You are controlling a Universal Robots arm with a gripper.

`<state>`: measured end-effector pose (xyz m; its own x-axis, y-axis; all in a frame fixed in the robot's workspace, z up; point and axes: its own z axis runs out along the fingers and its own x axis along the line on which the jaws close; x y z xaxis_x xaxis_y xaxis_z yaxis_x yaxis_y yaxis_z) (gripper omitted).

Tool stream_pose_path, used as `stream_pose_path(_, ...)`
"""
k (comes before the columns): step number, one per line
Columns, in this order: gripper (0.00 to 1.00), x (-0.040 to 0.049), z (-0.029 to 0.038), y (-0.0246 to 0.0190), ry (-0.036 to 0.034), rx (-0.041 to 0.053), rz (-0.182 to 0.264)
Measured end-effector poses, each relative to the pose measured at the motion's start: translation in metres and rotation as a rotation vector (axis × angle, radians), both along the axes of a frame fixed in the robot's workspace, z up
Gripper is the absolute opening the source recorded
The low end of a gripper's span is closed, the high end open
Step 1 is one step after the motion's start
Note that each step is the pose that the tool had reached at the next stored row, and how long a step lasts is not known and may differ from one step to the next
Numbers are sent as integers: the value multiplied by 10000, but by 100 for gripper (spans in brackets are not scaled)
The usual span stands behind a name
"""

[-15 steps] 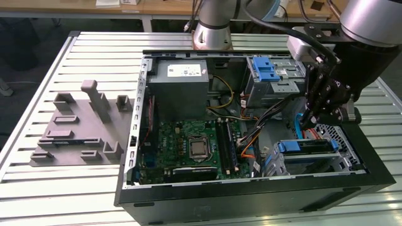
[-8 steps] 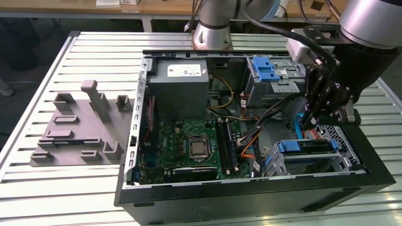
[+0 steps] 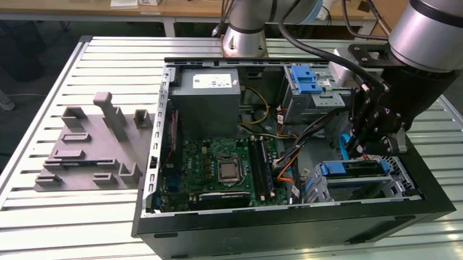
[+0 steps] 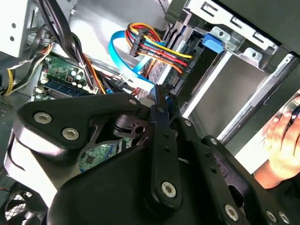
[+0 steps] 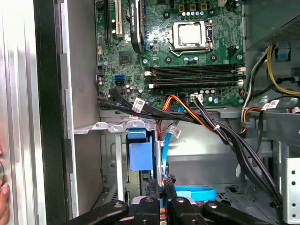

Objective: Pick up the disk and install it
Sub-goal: 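Insert the second disk wire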

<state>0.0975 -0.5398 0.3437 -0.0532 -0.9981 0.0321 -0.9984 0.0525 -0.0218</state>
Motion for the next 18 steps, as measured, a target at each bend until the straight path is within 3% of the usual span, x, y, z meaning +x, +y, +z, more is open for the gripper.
stream_pose_path(4, 16, 0, 0, -1, 0, -4, 0)
stream_pose_path(9, 16, 0, -17, -51, -2, -2, -1)
stream_pose_path(18, 16, 0, -39, -88, -8, 1, 0)
